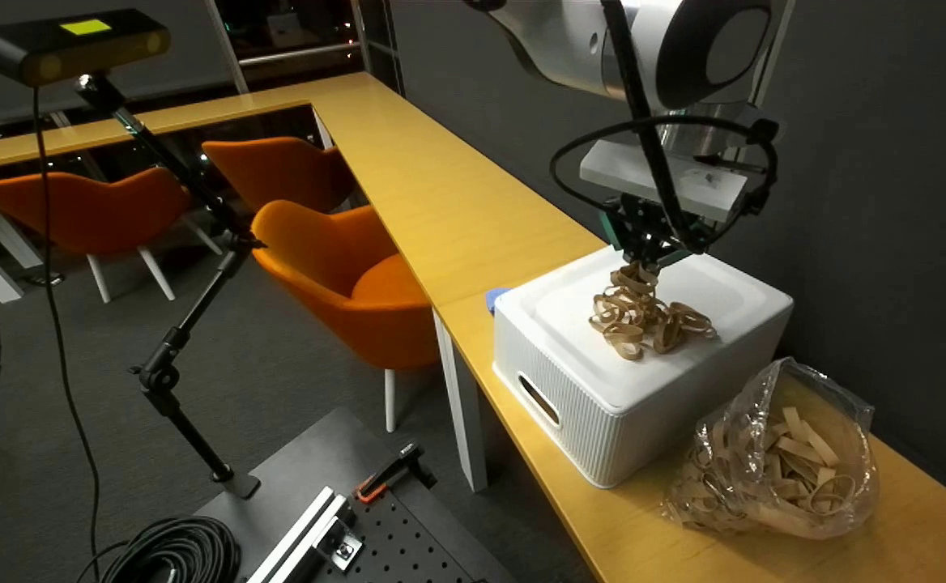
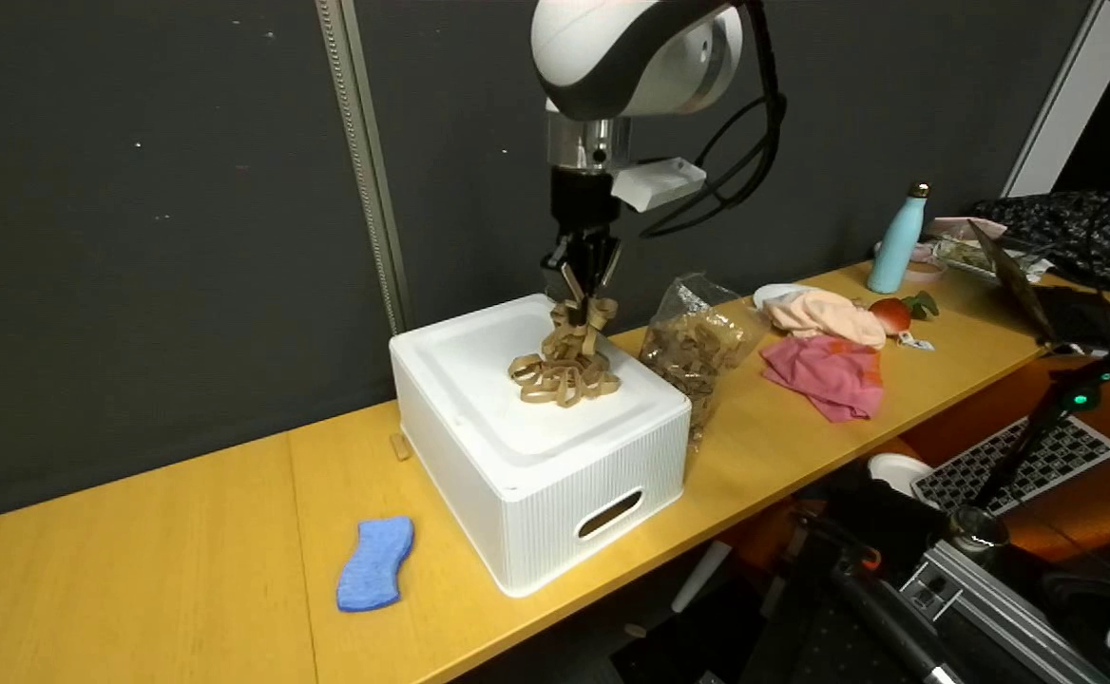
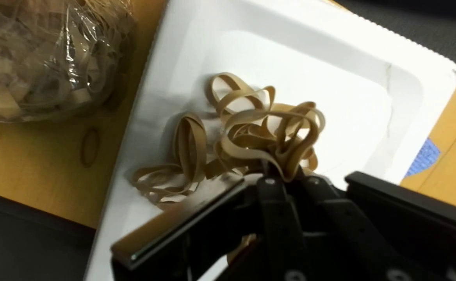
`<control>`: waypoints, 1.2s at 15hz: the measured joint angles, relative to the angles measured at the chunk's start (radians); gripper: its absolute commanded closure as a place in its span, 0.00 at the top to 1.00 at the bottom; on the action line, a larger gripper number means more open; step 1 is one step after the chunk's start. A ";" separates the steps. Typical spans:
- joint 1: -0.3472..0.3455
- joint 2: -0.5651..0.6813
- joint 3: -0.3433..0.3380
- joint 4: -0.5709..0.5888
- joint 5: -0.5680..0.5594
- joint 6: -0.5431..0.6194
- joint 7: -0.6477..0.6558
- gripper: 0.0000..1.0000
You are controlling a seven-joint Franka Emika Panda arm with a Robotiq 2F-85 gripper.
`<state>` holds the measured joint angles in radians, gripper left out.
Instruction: Put some rubber bands on the basket
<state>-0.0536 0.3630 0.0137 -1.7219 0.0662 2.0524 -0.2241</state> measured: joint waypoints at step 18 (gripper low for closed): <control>0.000 0.088 0.000 -0.014 -0.015 0.155 -0.056 1.00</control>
<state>-0.0532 0.4507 0.0137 -1.7362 0.0509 2.2071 -0.2799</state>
